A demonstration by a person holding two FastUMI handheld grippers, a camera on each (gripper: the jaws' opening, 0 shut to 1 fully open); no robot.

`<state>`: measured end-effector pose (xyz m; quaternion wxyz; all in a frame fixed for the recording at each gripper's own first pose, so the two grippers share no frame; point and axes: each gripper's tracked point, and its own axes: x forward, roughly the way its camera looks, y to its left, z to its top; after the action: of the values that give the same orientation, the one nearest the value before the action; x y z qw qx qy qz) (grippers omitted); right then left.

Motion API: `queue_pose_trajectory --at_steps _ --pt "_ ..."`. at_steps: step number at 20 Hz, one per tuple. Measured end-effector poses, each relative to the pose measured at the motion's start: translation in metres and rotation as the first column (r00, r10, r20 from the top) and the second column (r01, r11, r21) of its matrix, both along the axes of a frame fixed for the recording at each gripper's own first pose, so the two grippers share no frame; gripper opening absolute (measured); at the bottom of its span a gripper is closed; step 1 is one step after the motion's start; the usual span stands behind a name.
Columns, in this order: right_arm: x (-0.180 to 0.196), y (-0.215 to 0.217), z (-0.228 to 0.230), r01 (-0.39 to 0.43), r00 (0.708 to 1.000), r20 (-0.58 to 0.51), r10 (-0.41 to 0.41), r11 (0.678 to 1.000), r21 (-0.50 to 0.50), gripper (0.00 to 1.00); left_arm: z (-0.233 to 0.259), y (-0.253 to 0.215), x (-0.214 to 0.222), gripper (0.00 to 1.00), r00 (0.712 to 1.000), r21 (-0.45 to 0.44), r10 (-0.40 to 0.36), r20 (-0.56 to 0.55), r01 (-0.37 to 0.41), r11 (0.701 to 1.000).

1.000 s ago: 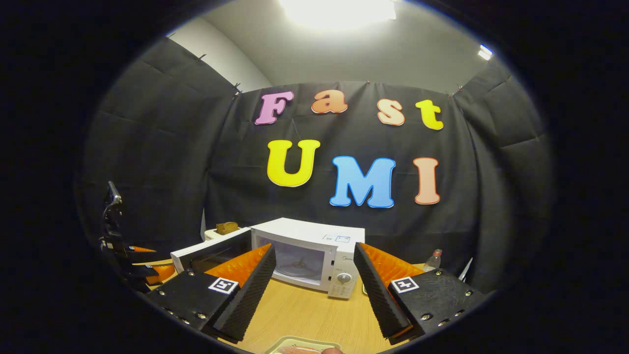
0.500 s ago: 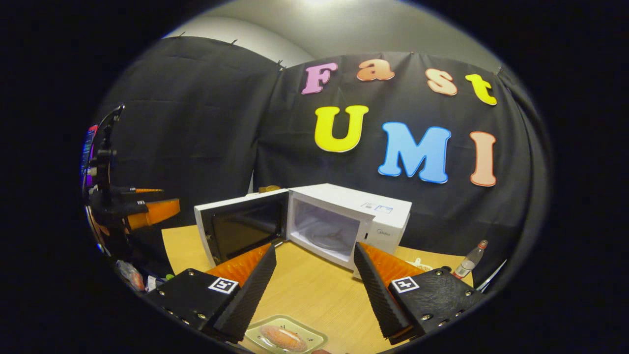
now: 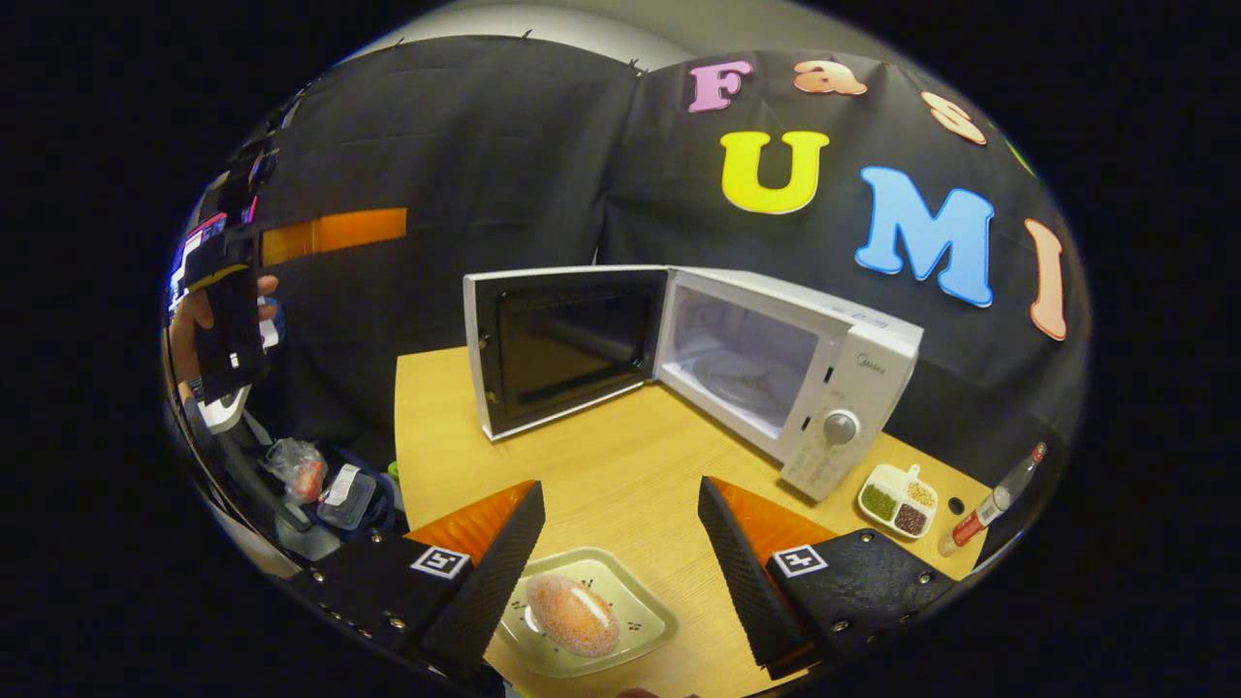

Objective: Open the microwave oven with the left hand, put the food in, and close the microwave oven.

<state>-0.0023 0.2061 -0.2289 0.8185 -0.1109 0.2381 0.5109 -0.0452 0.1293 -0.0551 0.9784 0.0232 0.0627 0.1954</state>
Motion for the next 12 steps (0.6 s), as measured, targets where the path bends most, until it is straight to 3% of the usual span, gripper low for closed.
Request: queue_pose_trajectory --at_steps 6,12 --pt "-0.022 -0.002 -0.059 -0.109 0.989 -0.104 0.101 0.991 -0.075 0.98 0.006 0.004 -0.019 0.98 0.998 0.01 0.068 -0.006 -0.068 0.998" --pt "-0.047 -0.011 -0.108 -0.208 0.961 -0.216 0.172 0.966 -0.156 0.98 0.011 0.003 -0.031 0.96 0.994 0.047 0.106 -0.015 -0.106 0.993"
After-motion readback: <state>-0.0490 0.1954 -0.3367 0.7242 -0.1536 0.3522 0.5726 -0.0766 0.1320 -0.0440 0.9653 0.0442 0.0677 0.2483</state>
